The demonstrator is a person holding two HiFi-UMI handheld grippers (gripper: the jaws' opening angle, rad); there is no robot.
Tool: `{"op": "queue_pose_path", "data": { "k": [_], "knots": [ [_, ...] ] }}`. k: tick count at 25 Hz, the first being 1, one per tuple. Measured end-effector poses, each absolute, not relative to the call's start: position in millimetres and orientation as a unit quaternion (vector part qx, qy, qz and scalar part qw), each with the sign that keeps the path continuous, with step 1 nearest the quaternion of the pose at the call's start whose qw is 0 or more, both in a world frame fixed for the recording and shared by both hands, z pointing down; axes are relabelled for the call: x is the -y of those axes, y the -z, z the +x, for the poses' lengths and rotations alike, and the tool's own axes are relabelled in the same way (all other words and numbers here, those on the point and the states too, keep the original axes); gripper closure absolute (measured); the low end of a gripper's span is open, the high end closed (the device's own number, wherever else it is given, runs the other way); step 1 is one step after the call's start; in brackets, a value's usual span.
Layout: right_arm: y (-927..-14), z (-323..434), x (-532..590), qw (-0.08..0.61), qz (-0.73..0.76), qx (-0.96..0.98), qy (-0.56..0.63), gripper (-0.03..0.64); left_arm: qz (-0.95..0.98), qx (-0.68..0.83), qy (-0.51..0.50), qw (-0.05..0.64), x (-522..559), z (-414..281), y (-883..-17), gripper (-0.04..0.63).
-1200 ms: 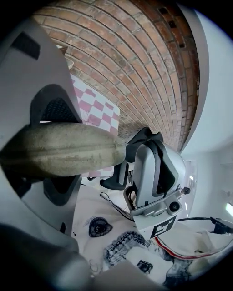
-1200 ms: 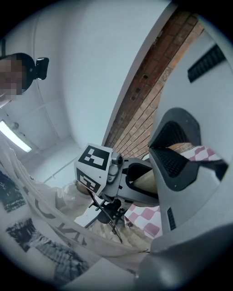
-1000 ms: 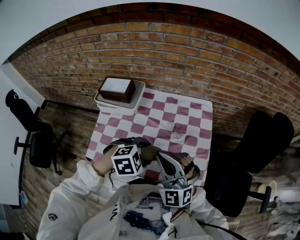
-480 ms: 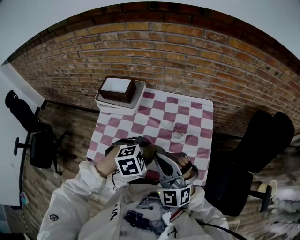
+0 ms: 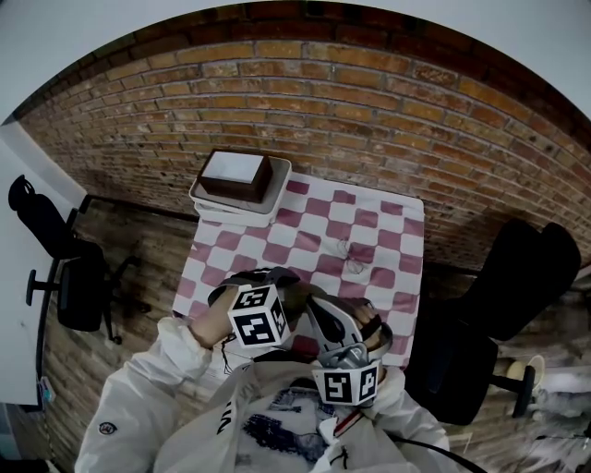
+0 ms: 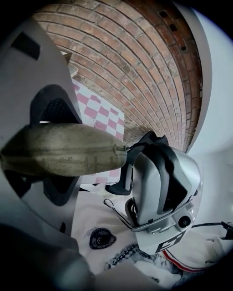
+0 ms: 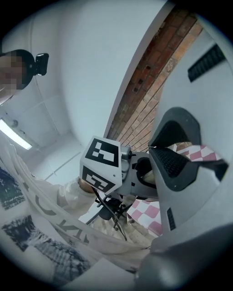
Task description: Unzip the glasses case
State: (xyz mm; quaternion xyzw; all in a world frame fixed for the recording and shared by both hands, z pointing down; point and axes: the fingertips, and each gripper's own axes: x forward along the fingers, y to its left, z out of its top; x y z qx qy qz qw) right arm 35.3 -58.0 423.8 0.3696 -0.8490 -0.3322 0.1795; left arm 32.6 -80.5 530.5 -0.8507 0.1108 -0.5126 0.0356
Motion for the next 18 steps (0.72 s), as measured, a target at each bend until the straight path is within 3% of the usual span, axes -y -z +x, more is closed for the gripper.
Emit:
{"op": "queue_pose_path", "data": {
  "k": [18],
  "knots": [
    [-405.8, -8.7, 89.1, 0.15, 0.404, 0.872, 0.233, 0.598, -0.871, -0.156, 0.464, 0.031, 115.8, -25.9, -522.3, 0.304]
  ]
}}
